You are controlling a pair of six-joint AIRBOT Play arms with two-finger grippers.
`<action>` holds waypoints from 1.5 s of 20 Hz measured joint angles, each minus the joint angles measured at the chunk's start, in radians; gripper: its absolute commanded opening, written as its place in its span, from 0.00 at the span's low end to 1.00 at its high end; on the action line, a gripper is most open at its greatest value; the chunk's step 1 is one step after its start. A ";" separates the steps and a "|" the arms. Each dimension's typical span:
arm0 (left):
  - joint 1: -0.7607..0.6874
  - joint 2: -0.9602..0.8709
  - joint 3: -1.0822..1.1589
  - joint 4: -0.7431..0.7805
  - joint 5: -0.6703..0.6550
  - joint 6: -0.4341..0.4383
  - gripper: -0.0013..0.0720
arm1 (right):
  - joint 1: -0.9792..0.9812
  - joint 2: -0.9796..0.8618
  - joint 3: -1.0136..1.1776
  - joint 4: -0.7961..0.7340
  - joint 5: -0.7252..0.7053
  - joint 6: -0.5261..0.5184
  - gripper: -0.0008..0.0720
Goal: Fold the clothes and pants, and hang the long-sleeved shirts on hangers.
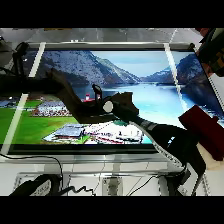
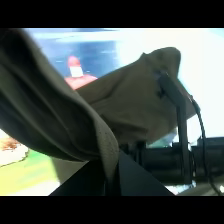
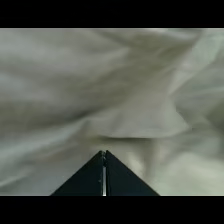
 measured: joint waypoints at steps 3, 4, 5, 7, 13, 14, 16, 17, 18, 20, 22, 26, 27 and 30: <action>-0.084 -0.056 -0.001 -0.053 0.018 -0.005 0.04 | -0.119 0.055 0.010 -0.142 0.134 0.009 0.03; -0.126 -0.084 -0.001 -0.076 0.037 -0.005 0.04 | -0.173 0.080 0.011 -0.195 0.190 0.010 0.03; -0.179 -0.121 -0.001 -0.107 0.070 -0.006 0.04 | -0.232 0.110 0.013 -0.245 0.237 0.011 0.03; -0.299 -0.203 -0.001 -0.181 0.183 -0.008 0.04 | -0.375 0.176 0.014 -0.336 0.335 0.012 0.03; -0.619 -0.431 -0.001 -0.372 0.661 -0.009 0.97 | -0.746 0.306 0.008 -0.435 0.492 -0.056 0.27; -0.645 -0.451 -0.001 -0.383 0.708 -0.008 0.97 | -0.795 0.311 -0.001 -0.443 0.501 -0.071 0.50; -0.669 -0.468 -0.001 -0.399 0.771 -0.008 0.97 | -0.871 0.308 -0.028 -0.445 0.510 -0.095 0.65; -0.670 -0.468 -0.001 -0.402 0.785 -0.007 0.97 | -0.902 0.297 -0.044 -0.441 0.518 -0.109 0.71; -0.665 -0.464 -0.001 -0.405 0.795 -0.005 0.97 | -0.926 0.282 -0.059 -0.423 0.531 -0.124 0.74; -0.639 -0.443 -0.001 -0.397 0.795 -0.004 0.97 | -0.954 0.235 -0.086 -0.349 0.568 -0.172 0.81; -0.603 -0.416 -0.001 -0.370 0.765 -0.002 0.97 | -0.953 0.172 -0.101 -0.227 0.615 -0.238 0.96; -0.534 -0.372 -0.001 -0.330 0.683 -0.002 0.97 | -0.863 0.054 -0.113 -0.058 0.628 -0.329 0.97; -0.519 -0.365 -0.001 -0.323 0.663 -0.001 0.97 | -0.831 0.031 -0.114 -0.038 0.609 -0.340 0.96; -0.484 -0.354 -0.001 -0.314 0.614 0.016 0.97 | -0.724 -0.019 -0.114 -0.001 0.572 -0.357 0.95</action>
